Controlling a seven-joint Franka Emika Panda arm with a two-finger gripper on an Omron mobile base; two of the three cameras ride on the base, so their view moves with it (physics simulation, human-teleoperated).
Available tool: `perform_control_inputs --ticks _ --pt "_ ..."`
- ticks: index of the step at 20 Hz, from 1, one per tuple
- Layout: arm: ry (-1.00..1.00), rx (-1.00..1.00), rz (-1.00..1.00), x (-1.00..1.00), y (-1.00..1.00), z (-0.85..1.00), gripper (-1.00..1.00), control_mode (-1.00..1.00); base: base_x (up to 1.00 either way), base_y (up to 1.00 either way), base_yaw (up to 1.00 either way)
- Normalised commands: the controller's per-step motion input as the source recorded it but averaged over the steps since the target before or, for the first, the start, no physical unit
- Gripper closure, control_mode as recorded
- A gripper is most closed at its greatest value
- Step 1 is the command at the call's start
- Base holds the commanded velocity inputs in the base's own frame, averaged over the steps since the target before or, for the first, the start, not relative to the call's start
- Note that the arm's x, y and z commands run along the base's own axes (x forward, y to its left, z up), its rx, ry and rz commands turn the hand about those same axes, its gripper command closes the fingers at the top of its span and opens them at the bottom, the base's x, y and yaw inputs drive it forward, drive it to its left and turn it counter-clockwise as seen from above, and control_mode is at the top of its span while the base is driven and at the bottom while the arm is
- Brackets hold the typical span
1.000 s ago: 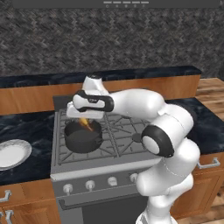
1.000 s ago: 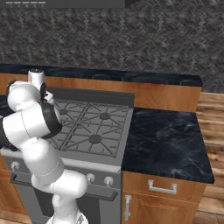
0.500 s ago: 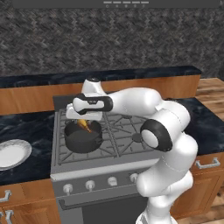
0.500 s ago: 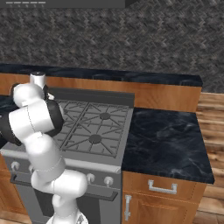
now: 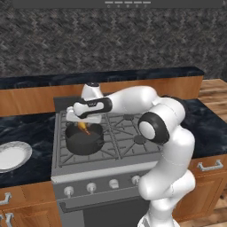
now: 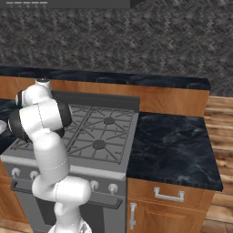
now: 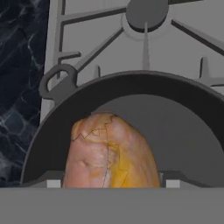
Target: Retrieve the frozen meat and place it in the pot on a burner. Then turn the burner on.
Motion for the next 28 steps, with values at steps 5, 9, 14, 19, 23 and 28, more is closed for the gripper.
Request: perform_control_inputs --ticks 5,9,14,19,23,28 --pt "0.00 0.00 -0.04 0.34 0.16 -0.18 1.00 -1.00 0.00 0.00 0.00" --pt "0.00 0.00 -0.03 0.20 0.18 -0.11 1.00 -1.00 0.00 0.00 0.00" --pt "0.00 0.00 0.00 0.00 0.05 -0.01 1.00 -1.00 0.00 0.00 0.00" --pt "0.00 0.00 0.00 0.00 0.00 -0.07 1.00 -1.00 0.00 0.00 0.00" --pt "0.00 0.00 0.00 0.00 0.00 -0.24 1.00 -1.00 0.00 0.00 0.00" --pt "0.00 0.00 0.00 0.00 0.00 -0.21 1.00 -1.00 0.00 0.00 0.00"
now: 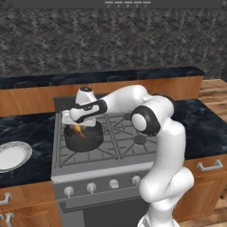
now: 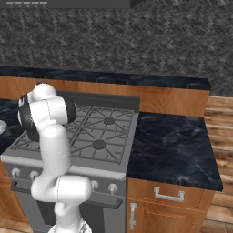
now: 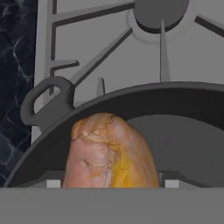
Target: Retrieve the frozen meat and place it in the pot on a burner. Then turn the burner on.
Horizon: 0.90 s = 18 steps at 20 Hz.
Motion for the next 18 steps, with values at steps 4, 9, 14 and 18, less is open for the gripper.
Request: perform_control_inputs --ticks 4,9,14,18 --pt "0.00 0.00 0.00 -0.12 0.00 -0.01 1.00 -1.00 0.00 0.00 0.00" --pt "0.00 0.00 0.00 -0.28 -0.01 0.00 1.00 -1.00 0.00 0.00 0.00" --pt "0.00 0.00 0.00 -0.24 -0.02 -0.07 1.00 -1.00 0.00 0.00 0.00" --pt "0.00 0.00 0.00 -0.29 -0.11 -0.10 1.00 -1.00 0.00 0.00 0.00"
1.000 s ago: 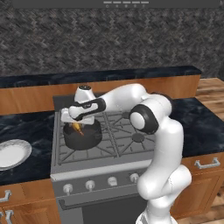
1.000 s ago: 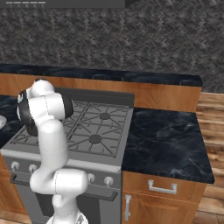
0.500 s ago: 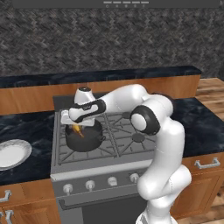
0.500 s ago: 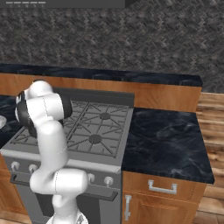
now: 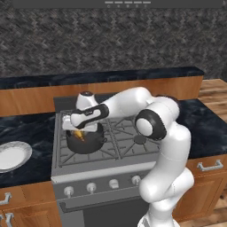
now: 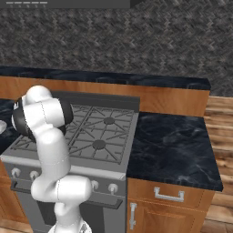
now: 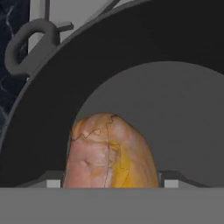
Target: Retrieve the frozen meat and place it in the pot on a burner. Then turn the burner on.
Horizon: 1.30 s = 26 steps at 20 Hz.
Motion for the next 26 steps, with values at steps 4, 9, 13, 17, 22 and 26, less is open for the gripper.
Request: perform_control_inputs --ticks 4,9,13,17,22,26 --pt "0.00 0.00 0.00 -0.15 -0.19 -0.08 1.00 -1.00 0.00 0.00 0.00" --pt "0.00 0.00 0.00 -0.13 -0.18 -0.02 1.00 -1.00 0.00 0.00 0.00" --pt "0.00 0.00 0.00 -0.04 -0.09 0.00 1.00 -1.00 0.00 0.00 0.00" --pt "0.00 0.00 0.00 0.06 0.00 0.00 -1.00 -1.00 0.00 0.00 0.00" --pt "0.00 0.00 0.00 0.00 0.00 0.13 -1.00 -1.00 0.00 0.00 0.00" --pt "0.00 0.00 0.00 -0.05 0.00 0.49 -1.00 -1.00 0.00 0.00 0.00"
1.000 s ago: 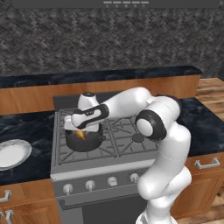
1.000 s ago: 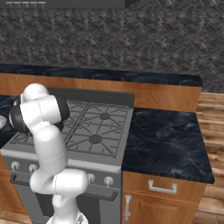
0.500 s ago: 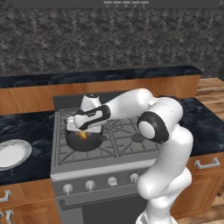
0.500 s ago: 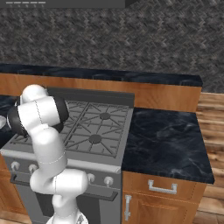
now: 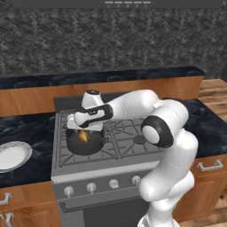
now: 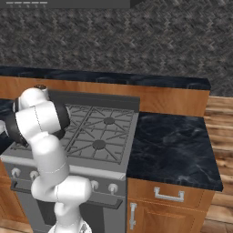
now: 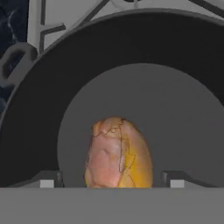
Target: Retrieve the frozen meat and place it in the pot on a burner. Then turn the burner on.
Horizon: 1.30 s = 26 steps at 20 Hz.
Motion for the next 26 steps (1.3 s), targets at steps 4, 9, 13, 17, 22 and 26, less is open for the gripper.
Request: perform_control_inputs --ticks 4,9,13,17,22,26 --pt "0.00 0.00 0.00 0.00 0.00 0.48 -1.00 -1.00 0.00 0.00 0.00" --pt "0.00 0.00 0.00 -0.02 0.00 0.43 -1.00 -1.00 0.00 0.00 0.00" --pt "-0.02 0.00 0.00 -0.27 -0.13 0.72 -1.00 -1.00 0.00 0.00 0.00" --pt "-0.14 0.00 0.00 -0.70 -0.13 0.59 -1.00 -1.00 0.00 0.00 0.00" --pt "-0.19 0.00 0.00 -0.94 -0.03 0.26 -1.00 -1.00 0.00 0.00 0.00" --pt "-0.18 0.00 0.00 -0.99 0.00 0.00 -1.00 -1.00 0.00 0.00 0.00"
